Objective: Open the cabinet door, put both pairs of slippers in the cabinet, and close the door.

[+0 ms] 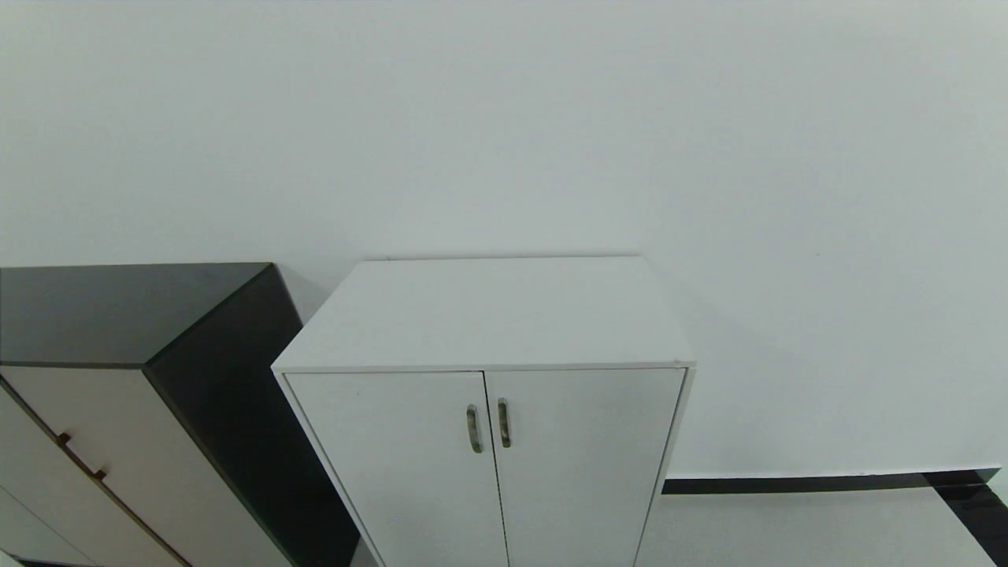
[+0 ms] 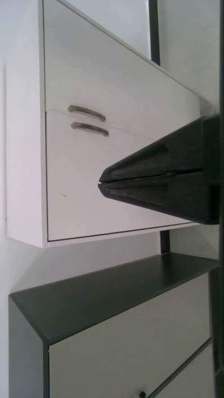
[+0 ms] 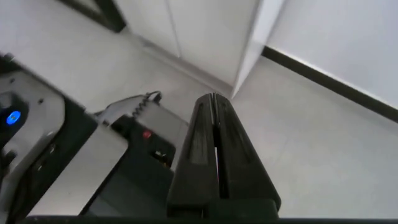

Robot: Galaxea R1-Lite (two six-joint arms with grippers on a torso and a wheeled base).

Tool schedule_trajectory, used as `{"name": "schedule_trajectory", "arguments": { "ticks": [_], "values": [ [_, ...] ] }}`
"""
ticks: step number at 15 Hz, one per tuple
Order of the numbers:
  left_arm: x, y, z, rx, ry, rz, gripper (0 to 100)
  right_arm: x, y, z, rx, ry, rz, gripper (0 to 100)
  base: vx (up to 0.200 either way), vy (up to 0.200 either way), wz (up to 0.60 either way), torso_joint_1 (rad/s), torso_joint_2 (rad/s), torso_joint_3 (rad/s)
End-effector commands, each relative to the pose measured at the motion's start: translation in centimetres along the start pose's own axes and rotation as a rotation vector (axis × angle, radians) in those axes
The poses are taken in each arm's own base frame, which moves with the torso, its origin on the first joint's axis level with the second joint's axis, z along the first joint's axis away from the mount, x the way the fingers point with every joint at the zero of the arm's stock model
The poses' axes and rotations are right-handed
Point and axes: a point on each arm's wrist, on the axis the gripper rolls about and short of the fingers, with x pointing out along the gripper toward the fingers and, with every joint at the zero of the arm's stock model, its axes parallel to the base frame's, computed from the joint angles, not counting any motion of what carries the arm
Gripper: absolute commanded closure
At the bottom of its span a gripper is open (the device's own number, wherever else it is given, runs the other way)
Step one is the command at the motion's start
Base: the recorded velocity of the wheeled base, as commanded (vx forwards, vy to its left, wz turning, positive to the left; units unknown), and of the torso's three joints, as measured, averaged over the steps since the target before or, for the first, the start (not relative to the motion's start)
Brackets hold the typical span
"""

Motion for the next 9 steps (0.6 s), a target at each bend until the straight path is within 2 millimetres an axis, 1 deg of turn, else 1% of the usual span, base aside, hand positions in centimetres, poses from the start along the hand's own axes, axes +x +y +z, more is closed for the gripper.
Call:
{"name": "schedule_trajectory", "arguments": {
  "ticks": [1,4,5,9],
  "values": [
    [0.0,0.0,0.0,-0.001,0.001,0.001,100,-0.6,-0.5,-0.2,0.129,-0.064,-0.241,100,0.000,0.000,0.00,0.000,0.00,0.000],
    [0.0,0.0,0.0,-0.001,0.000,0.001,100,-2.0,-0.1,-1.0,0.193,-0.264,-0.424,100,0.000,0.000,0.00,0.000,0.00,0.000],
    [0.0,0.0,0.0,-0.001,0.000,0.001,100,-2.4,0.1,-1.2,0.197,-0.322,-0.461,100,0.000,0.000,0.00,0.000,0.00,0.000],
    [0.0,0.0,0.0,-0.001,0.000,0.001,100,-3.2,0.8,-2.0,0.183,-0.485,-0.531,100,0.000,0.000,0.00,0.000,0.00,0.000]
  ]
}}
